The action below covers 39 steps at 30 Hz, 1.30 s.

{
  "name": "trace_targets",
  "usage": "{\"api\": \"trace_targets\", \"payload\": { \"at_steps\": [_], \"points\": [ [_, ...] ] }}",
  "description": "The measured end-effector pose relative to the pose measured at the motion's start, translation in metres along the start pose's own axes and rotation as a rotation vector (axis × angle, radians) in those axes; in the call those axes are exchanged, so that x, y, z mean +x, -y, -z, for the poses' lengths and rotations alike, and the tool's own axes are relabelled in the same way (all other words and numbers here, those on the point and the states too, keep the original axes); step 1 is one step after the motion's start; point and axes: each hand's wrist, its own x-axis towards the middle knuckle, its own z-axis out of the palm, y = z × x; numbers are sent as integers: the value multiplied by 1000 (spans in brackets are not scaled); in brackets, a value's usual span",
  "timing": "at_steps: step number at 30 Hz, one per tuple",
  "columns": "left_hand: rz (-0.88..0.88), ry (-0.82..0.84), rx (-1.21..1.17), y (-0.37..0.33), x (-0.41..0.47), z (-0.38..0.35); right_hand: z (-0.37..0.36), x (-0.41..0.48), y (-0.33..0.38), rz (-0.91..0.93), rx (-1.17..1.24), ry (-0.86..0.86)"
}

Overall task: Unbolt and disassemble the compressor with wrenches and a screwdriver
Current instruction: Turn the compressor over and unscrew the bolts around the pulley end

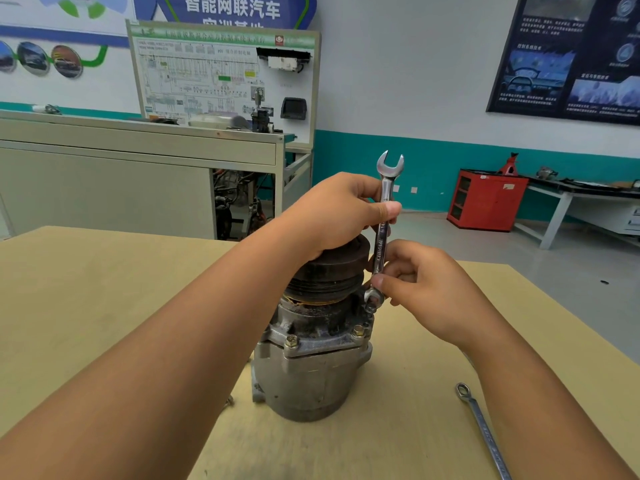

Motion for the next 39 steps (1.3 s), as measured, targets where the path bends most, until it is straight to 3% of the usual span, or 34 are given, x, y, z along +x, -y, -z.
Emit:
{"api": "trace_targets", "payload": {
  "at_steps": [11,23,31,39],
  "points": [
    [19,24,-78,-5,-2,2,-4,2,-7,11,56,-5],
    [-132,391,-486,12,2,18,-4,1,-13,-2,319,136],
    [-102,281,-457,13,6,13,1,1,-15,-26,326,194],
    [-114,246,-450,11,6,11,0,0,-3,27,94,3]
  ]
}}
